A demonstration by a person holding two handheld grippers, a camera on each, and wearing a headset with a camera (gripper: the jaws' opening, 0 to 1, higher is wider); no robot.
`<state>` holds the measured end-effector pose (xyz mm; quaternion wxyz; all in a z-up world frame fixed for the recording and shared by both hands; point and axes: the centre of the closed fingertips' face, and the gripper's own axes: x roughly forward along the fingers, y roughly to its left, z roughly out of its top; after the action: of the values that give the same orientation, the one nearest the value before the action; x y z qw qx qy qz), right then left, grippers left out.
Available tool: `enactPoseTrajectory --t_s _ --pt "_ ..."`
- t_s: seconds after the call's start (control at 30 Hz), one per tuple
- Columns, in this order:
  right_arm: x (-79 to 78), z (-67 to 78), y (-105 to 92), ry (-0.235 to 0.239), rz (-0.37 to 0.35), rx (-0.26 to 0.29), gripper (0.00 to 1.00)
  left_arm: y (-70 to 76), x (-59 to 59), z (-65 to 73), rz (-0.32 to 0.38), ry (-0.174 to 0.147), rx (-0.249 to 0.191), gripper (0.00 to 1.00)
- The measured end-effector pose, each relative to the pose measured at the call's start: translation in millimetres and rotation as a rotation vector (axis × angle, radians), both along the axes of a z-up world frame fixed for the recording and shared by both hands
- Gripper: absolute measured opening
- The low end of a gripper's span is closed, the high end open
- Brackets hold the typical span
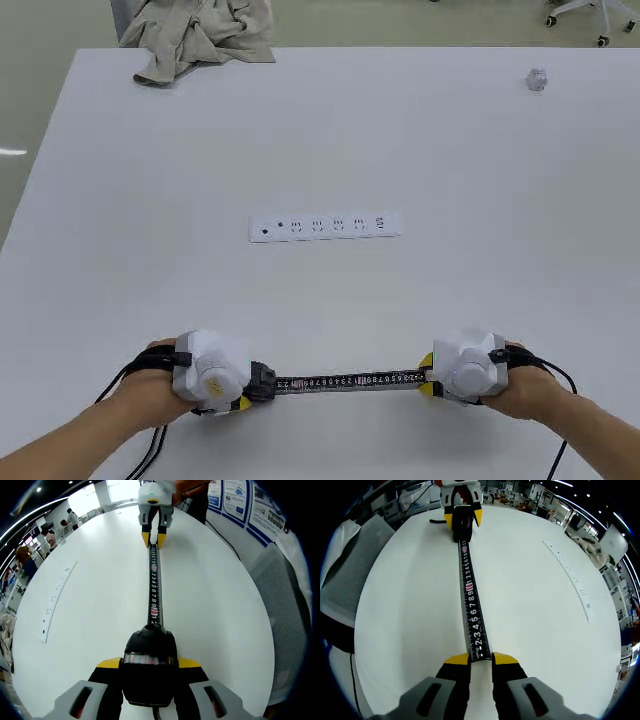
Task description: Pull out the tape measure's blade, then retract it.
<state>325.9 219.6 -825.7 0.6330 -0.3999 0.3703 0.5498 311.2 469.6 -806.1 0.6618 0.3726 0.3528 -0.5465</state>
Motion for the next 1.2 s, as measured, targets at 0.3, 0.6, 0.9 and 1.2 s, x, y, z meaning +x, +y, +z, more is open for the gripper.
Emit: enactPoseTrajectory --t_s 0.3,0.6,0.9,1.2 --pt "0.5 0.6 0.5 0.001 -0.01 -0.002 0.18 0.4 0.2 0.1 -0.002 -0.015 0.006 0.37" --pt "2.1 0.3 0.6 0.009 -0.03 0.002 0.21 0.1 1.6 -1.1 0.006 -0.016 -0.004 0.39" --pt "4.1 1.5 1.0 0.007 -0.042 0.0 0.25 -2.1 3.6 1.7 0.042 -0.014 -0.023 0.44" --pt "7.0 2.2 -1.5 -0.016 -0.078 0.0 0.31 1.7 4.5 7.1 0.101 -0.014 -0.048 0.49"
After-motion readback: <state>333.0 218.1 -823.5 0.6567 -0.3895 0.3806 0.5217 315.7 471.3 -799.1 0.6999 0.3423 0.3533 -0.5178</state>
